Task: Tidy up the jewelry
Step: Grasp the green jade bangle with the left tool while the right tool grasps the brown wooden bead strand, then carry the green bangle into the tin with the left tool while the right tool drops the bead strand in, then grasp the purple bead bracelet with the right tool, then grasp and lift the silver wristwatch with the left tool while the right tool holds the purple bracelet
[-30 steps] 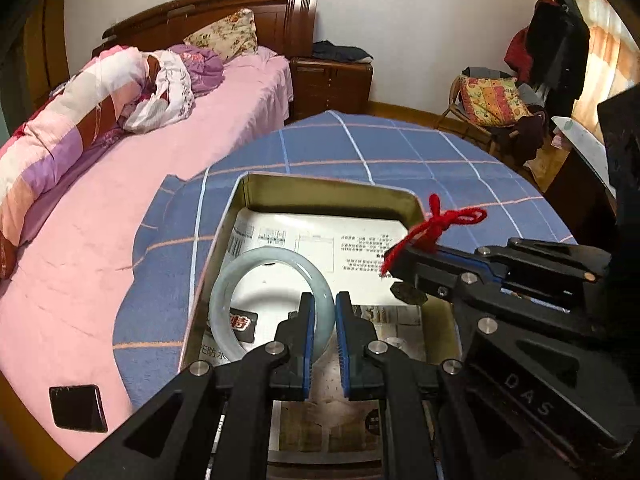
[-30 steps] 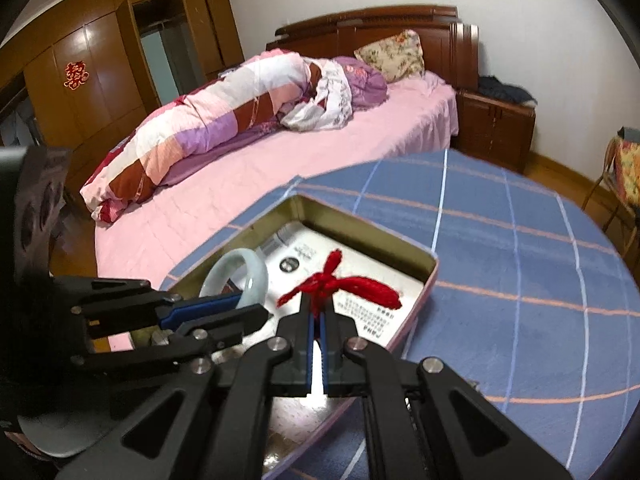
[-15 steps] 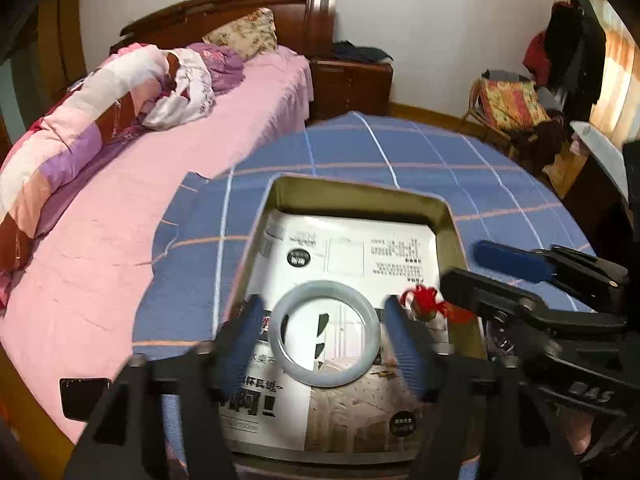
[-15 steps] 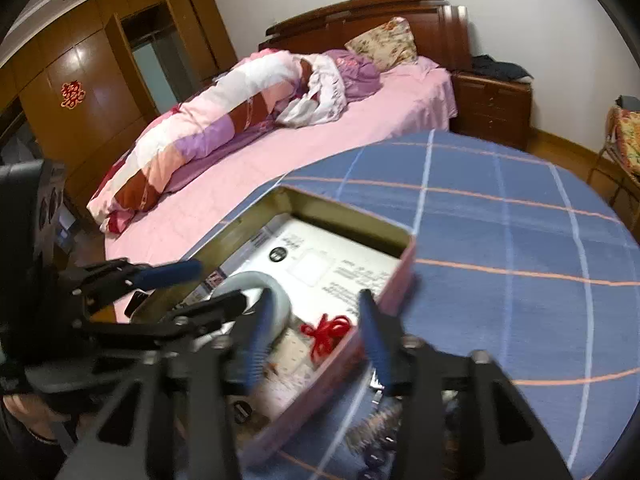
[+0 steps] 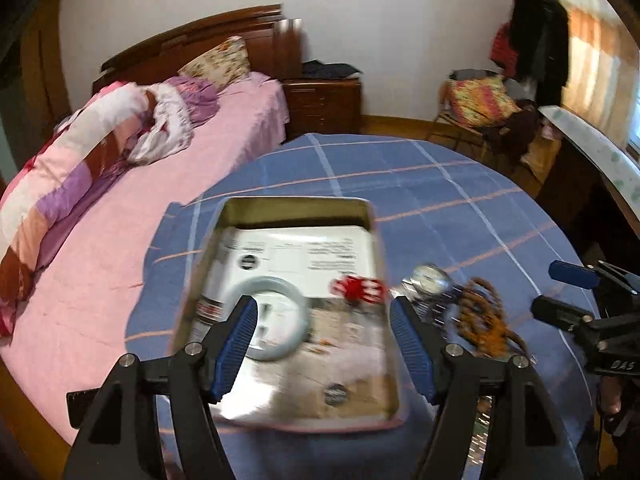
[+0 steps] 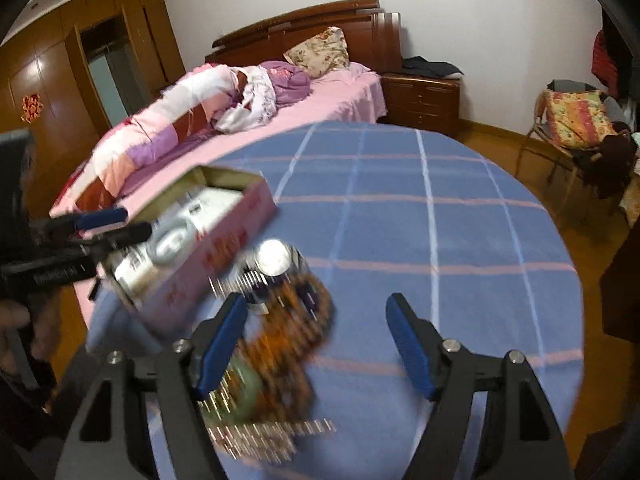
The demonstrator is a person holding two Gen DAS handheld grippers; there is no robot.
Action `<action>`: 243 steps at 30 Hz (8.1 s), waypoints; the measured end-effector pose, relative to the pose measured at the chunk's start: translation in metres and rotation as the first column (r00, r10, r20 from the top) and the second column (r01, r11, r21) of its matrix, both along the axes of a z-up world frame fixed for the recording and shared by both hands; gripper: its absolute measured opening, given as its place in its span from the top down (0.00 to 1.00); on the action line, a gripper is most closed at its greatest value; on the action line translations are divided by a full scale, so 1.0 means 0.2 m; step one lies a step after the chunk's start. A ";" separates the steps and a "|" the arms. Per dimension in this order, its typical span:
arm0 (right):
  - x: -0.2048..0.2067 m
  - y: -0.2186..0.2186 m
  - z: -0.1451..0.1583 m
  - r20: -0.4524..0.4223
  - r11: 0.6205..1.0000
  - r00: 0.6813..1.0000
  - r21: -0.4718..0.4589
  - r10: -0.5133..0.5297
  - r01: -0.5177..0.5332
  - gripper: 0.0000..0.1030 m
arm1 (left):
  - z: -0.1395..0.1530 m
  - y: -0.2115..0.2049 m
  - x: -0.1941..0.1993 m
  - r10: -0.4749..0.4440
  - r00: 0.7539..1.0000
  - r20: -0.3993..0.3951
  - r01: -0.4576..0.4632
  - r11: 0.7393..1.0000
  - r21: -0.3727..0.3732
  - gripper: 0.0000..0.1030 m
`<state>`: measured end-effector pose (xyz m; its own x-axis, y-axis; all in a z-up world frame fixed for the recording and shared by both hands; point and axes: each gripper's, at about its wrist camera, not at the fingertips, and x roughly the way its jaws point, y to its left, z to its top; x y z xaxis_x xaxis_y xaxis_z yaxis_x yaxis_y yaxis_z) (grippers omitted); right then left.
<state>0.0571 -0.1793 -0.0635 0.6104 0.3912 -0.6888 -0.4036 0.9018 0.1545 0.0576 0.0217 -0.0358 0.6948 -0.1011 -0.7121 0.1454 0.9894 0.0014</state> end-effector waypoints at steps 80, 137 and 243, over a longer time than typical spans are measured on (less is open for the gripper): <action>-0.08 0.09 0.13 0.134 0.998 0.989 0.004 0.062 -0.063 0.90 | 0.15 -0.10 -0.10 -0.079 0.993 0.085 0.084 0.995 -0.056 0.95; 0.09 0.71 0.22 0.170 0.972 0.958 0.006 0.232 -0.236 0.90 | -0.01 0.34 0.10 0.101 0.995 -0.021 -0.102 0.994 -0.034 0.95; 0.14 -0.17 -0.08 -0.017 0.984 0.984 0.019 -0.176 0.176 0.84 | -0.14 -0.46 0.19 -0.112 0.992 -0.051 0.115 0.991 0.073 0.31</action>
<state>0.0851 -0.2123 -0.0797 0.6602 0.2930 -0.6916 -0.2365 0.9550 0.1788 0.0965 -0.0699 -0.0644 0.6474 -0.1224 -0.7522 0.2586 0.9637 0.0658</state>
